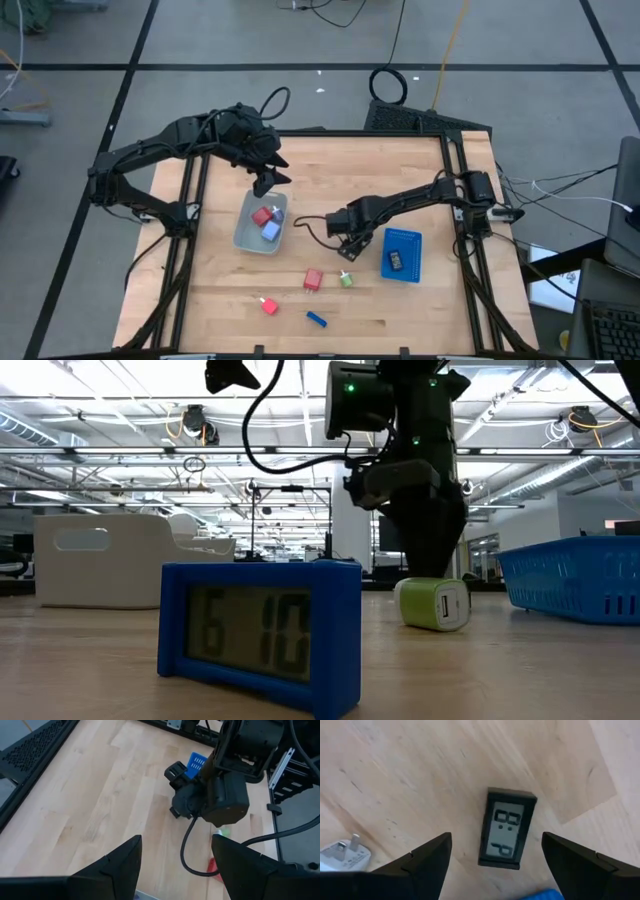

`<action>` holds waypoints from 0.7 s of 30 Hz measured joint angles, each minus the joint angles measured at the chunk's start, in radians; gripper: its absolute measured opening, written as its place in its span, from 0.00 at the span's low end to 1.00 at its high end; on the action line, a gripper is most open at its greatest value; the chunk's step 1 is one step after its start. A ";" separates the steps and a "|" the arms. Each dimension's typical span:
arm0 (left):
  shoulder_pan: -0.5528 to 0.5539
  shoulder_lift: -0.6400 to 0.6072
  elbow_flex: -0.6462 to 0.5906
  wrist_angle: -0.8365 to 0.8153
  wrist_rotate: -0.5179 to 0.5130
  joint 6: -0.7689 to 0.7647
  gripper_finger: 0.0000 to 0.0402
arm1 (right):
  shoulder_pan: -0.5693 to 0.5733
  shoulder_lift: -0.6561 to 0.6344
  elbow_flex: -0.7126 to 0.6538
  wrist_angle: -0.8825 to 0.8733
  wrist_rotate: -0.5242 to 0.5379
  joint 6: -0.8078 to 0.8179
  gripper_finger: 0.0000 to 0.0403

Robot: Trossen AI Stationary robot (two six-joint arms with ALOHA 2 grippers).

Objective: Pick & Place Office items
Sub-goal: Put the black digital clock into the blue bin

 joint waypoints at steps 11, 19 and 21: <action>0.000 0.000 0.000 -0.001 0.000 0.005 0.61 | 0.000 0.000 0.000 0.019 0.026 -0.020 0.76; 0.000 0.000 0.000 -0.001 0.001 0.005 0.61 | 0.000 0.000 0.000 0.018 0.032 -0.023 0.76; 0.000 0.000 0.000 -0.001 0.001 0.005 0.61 | 0.000 0.000 -0.001 0.019 0.033 -0.023 0.76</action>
